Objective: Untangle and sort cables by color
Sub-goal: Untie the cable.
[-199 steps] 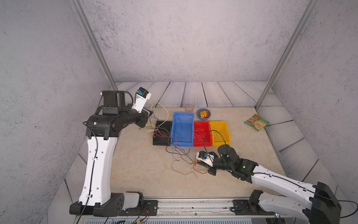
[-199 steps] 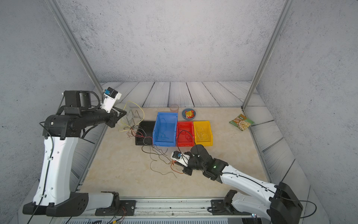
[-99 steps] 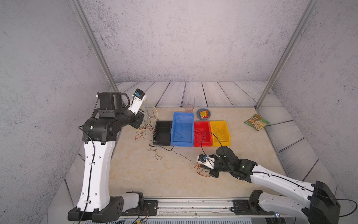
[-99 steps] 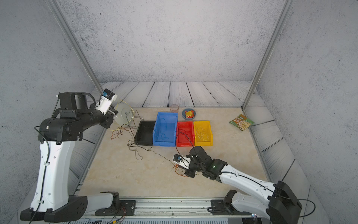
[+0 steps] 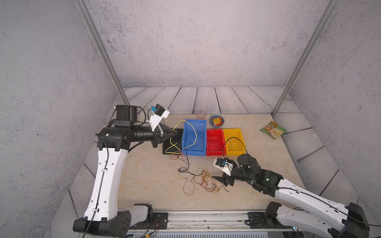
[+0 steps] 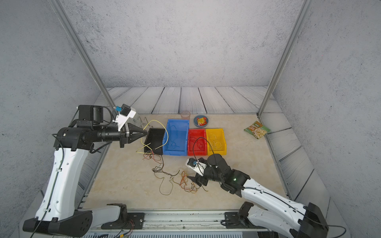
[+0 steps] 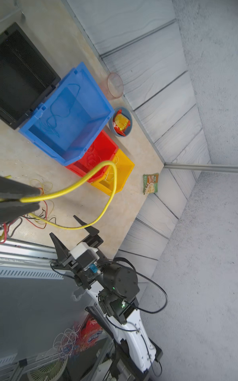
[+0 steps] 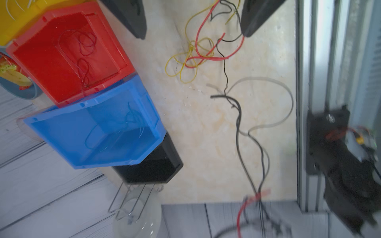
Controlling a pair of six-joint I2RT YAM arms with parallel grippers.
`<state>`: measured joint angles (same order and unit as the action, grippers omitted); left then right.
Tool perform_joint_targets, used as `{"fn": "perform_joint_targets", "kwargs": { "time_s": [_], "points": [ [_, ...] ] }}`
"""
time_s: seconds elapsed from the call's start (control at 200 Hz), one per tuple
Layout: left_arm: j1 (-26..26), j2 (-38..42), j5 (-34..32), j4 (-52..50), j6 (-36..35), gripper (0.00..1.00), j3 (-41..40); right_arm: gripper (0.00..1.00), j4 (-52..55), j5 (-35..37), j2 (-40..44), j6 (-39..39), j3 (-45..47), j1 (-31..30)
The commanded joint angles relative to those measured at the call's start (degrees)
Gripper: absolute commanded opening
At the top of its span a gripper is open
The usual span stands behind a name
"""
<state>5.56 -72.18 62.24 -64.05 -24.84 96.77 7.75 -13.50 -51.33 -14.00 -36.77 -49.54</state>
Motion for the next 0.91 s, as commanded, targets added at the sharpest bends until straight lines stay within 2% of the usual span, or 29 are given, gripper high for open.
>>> {"fn": "perform_joint_targets", "kwargs": {
  "time_s": [0.0,0.13,0.245,0.41,0.696,0.831,0.901],
  "points": [
    [1.1,-0.2,6.4,-1.6,-6.7,0.0,-0.9,0.85,-4.5,0.5,3.8,2.0,-2.5,-0.2],
    [2.6,-0.7,10.9,-1.0,-6.7,0.0,-1.4,0.85,-10.3,-5.5,1.2,6.5,-5.7,-0.2],
    [3.7,-1.3,12.8,1.7,-3.2,0.0,-1.0,0.84,-27.1,-8.8,-4.0,17.3,-5.1,-0.2],
    [4.5,-1.8,12.3,6.4,2.3,0.0,-1.1,0.84,-46.9,-8.8,-12.5,30.2,-5.9,-1.3],
    [4.8,-2.1,14.6,14.8,12.3,0.0,-3.3,0.84,-59.3,-13.7,-22.5,34.0,-7.5,-5.0],
    [4.8,-2.2,12.6,16.2,14.2,0.0,-3.7,0.84,-63.4,-12.9,-25.8,35.5,-8.0,-6.5],
    [4.8,-2.1,10.5,17.7,16.4,0.0,-4.4,0.79,-63.7,-11.5,-27.1,35.8,-8.3,-7.1]
  ]
}}
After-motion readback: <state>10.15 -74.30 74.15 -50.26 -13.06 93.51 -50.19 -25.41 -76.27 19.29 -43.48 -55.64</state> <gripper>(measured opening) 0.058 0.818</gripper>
